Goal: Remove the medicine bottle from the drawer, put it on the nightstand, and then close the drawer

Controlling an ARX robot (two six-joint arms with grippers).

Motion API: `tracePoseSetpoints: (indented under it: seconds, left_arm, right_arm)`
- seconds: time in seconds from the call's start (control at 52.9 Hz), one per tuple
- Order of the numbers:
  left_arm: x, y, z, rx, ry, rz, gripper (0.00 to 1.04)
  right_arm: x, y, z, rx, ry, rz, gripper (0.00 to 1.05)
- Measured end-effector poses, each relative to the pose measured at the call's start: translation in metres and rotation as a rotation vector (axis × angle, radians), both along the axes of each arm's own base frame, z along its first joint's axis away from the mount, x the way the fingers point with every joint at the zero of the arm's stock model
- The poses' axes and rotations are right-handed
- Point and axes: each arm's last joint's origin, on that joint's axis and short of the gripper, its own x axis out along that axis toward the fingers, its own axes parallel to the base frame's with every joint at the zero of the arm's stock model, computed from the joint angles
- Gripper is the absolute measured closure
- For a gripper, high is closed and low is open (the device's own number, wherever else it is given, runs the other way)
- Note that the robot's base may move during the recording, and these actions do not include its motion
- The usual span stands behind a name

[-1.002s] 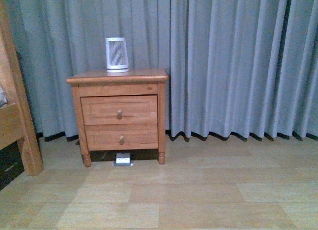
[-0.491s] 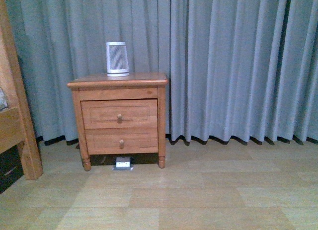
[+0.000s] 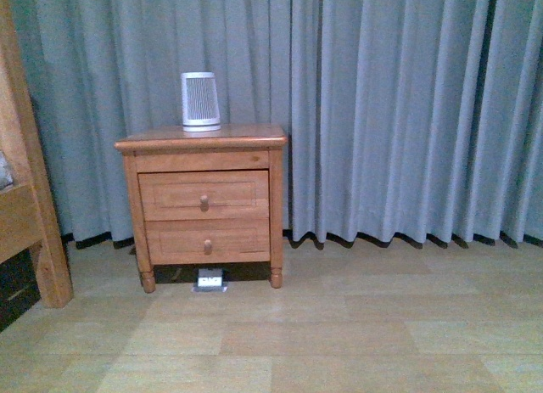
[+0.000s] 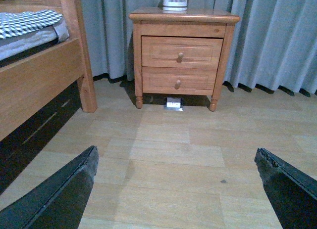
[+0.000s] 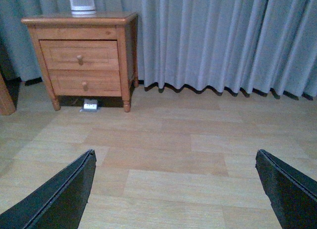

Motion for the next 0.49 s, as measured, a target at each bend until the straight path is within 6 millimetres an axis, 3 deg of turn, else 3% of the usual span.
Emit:
tracePoseSetpoints:
  seconds: [0.491]
  left_arm:
    - [0.0000, 0.0000, 0.0000, 0.000, 0.000, 0.000, 0.07]
  right_arm:
    - [0.0000, 0.0000, 0.0000, 0.000, 0.000, 0.000, 0.07]
